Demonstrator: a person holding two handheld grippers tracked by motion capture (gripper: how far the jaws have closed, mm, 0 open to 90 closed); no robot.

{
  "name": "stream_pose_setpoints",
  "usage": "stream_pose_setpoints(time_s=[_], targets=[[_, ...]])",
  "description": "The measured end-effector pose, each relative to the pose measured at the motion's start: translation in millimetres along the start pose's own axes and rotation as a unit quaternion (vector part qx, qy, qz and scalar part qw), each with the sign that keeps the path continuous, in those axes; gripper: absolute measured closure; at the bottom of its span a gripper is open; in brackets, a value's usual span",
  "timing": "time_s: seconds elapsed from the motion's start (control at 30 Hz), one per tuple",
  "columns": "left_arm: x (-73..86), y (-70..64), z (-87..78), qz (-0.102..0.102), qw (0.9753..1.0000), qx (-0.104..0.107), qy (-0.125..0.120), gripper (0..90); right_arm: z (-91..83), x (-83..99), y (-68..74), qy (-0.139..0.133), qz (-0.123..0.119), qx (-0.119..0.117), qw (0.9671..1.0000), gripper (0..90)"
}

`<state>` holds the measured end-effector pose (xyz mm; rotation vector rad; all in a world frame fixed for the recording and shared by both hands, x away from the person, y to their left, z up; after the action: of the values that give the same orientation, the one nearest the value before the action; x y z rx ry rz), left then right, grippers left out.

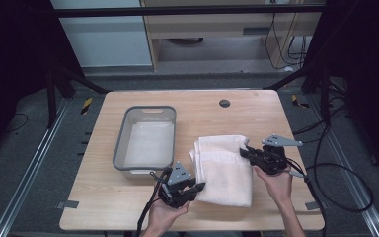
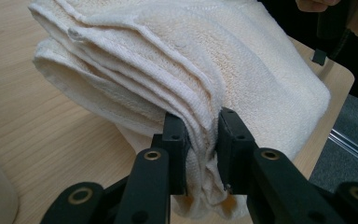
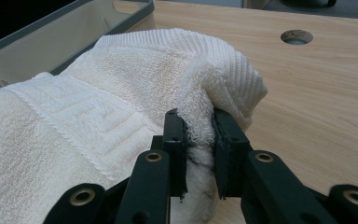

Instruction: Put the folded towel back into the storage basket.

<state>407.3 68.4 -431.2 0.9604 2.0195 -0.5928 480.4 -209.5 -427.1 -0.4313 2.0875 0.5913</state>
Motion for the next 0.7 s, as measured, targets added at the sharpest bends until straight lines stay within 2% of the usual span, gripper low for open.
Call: stream_pose_setpoints(time_s=[0.13,0.7], targets=[[-3.2,0.5,-2.7,0.003,1.0,-0.002,-0.003,74.5,0.5,-4.8,3.1,-0.001,-0.01,0.004,0.9999,77.2],[-22.5,6.7,-16.4,0.012,0.9996,-0.012,-0.022,74.5,-5.5,-23.1,9.2,-0.026,-0.013,0.007,0.9995,77.2]])
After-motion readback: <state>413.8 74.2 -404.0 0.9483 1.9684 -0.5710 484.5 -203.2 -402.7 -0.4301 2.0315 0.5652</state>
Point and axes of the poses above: each handheld gripper's, and its own axes: z roughly forward along the jaws, x roughly out of its underside, y roughly to its left, the point moved 2 cm from there along z, roughly forward along the jaws, and after that the axes turned 5 degrees about z, right-handed, at the moved point
